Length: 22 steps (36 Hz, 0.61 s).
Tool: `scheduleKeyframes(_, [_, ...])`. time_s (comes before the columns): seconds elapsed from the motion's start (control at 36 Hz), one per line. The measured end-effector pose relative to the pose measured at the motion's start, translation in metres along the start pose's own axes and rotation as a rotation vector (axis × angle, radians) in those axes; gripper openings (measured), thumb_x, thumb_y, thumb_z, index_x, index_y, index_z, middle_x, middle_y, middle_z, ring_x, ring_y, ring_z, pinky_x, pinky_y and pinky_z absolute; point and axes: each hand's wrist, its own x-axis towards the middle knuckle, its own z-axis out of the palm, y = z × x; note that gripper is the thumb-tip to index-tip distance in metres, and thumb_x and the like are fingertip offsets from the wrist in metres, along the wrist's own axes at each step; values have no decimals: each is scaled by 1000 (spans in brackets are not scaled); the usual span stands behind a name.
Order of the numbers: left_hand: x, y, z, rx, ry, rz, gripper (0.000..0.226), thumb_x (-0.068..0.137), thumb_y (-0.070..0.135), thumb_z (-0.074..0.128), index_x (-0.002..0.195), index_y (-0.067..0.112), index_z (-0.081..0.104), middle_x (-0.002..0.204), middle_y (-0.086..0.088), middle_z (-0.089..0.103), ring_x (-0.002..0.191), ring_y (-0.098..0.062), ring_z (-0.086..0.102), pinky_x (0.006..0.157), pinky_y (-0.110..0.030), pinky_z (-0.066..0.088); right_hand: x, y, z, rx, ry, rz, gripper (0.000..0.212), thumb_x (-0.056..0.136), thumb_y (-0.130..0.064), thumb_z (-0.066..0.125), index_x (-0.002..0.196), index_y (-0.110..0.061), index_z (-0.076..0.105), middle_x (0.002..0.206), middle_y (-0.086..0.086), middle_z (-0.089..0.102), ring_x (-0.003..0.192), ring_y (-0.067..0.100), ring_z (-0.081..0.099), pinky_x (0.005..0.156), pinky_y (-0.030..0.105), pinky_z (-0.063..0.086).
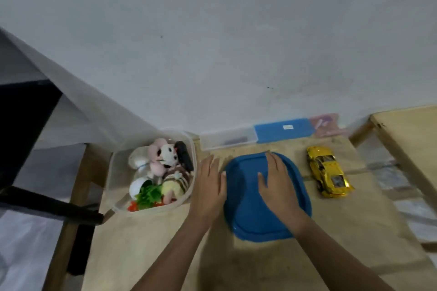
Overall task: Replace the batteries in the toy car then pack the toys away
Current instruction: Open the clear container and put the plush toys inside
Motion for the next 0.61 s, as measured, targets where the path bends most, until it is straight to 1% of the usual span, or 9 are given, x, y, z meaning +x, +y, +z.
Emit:
scheduleKeyframes(0.06, [-12, 7, 24, 13, -60, -54, 50, 100, 36, 30, 143, 12, 34, 152, -5, 29, 142, -20, 21, 116, -27, 15, -7, 27, -1, -31, -18, 37, 59, 97, -26, 41, 147, -8, 16, 155, 7, 18, 143, 20, 17, 114, 28, 21])
scheduleKeyframes(0.17, [-32, 11, 61, -8, -127, -230, 56, 101, 36, 31, 150, 15, 13, 159, -2, 9, 146, -18, 2, 117, -28, 7, -17, 67, 0, -40, -53, 101, 58, 96, -24, 42, 147, -10, 17, 155, 9, 16, 144, 22, 12, 114, 32, 22])
scheduleKeyframes(0.28, [-46, 7, 83, -31, -120, -352, 60, 101, 34, 31, 151, 12, 6, 160, -2, 1, 147, -18, -7, 115, -26, -2, -23, 94, 4, -52, -80, 131, 58, 97, -25, 41, 148, -15, 15, 157, 9, 10, 144, 25, 9, 113, 35, 24])
scheduleKeyframes(0.36, [-50, 3, 94, -65, -106, -401, 60, 102, 31, 31, 151, 11, 4, 160, -1, -1, 146, -16, -7, 115, -24, -3, -24, 105, 8, -1, -95, 161, 60, 97, -22, 39, 149, -15, 11, 157, 8, 10, 144, 25, 9, 114, 36, 22])
scheduleKeyframes(0.42, [-51, 2, 98, -105, -89, -420, 57, 102, 27, 31, 151, 12, 5, 160, 1, 0, 146, -14, -6, 114, -21, -4, -26, 110, 12, 38, -93, 158, 59, 98, -19, 38, 149, -14, 9, 157, 6, 11, 144, 23, 8, 114, 32, 18])
scheduleKeyframes(0.5, [-52, 4, 101, -173, -38, -440, 53, 102, 18, 30, 150, 13, 10, 159, 2, 6, 146, -11, -1, 114, -19, -1, -29, 111, 18, 118, -30, 155, 55, 97, -12, 38, 148, -10, 15, 156, 7, 17, 144, 21, 13, 111, 23, 11])
scheduleKeyframes(0.61, [-54, 12, 98, -294, 61, -479, 52, 100, 5, 33, 149, 12, 19, 157, 1, 18, 144, -10, 13, 113, -17, 10, -35, 105, 21, 227, 85, 191, 51, 96, -4, 39, 145, -6, 24, 151, 11, 27, 140, 23, 24, 108, 20, 17])
